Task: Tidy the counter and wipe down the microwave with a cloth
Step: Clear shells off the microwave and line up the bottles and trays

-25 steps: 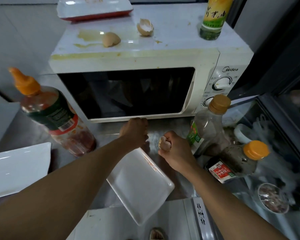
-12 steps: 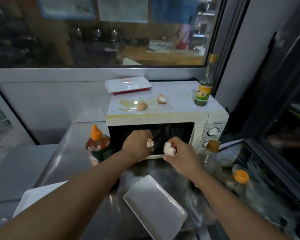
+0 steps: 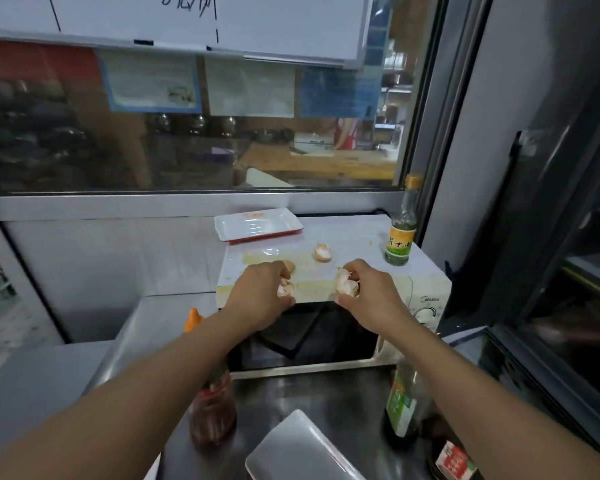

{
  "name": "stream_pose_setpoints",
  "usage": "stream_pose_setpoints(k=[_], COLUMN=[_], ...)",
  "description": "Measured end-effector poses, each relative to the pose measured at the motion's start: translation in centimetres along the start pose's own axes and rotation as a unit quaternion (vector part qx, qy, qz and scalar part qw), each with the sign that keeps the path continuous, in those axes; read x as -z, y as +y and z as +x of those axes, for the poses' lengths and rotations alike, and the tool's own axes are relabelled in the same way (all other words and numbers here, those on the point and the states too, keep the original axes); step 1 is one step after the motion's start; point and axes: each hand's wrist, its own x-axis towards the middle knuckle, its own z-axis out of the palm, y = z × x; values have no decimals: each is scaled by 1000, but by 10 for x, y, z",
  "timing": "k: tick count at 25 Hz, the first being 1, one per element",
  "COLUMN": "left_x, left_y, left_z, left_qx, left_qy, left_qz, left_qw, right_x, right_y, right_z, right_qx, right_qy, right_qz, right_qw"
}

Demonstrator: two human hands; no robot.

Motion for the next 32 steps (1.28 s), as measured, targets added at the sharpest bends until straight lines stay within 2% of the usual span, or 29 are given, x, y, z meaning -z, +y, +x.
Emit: stream_pose_setpoints(k=[5, 12, 18, 32], left_x=[-1, -8, -9, -24], left_y=[-5, -16, -28, -29], left_z=[35, 66, 71, 82], left_qx=[44, 91, 109, 102], left_qy=[14, 38, 42, 23], left_qz=[20, 45, 56, 34], left_qw=[999, 994, 992, 994], right_x=[6, -22, -41, -52], right_y=[10, 22, 27, 32], right_z=[66, 133, 143, 149], right_qx=[37, 69, 91, 103], right_qy=[9, -44, -86, -104], right_qz=[-7, 8, 22, -9], right_qw=[999, 997, 992, 989])
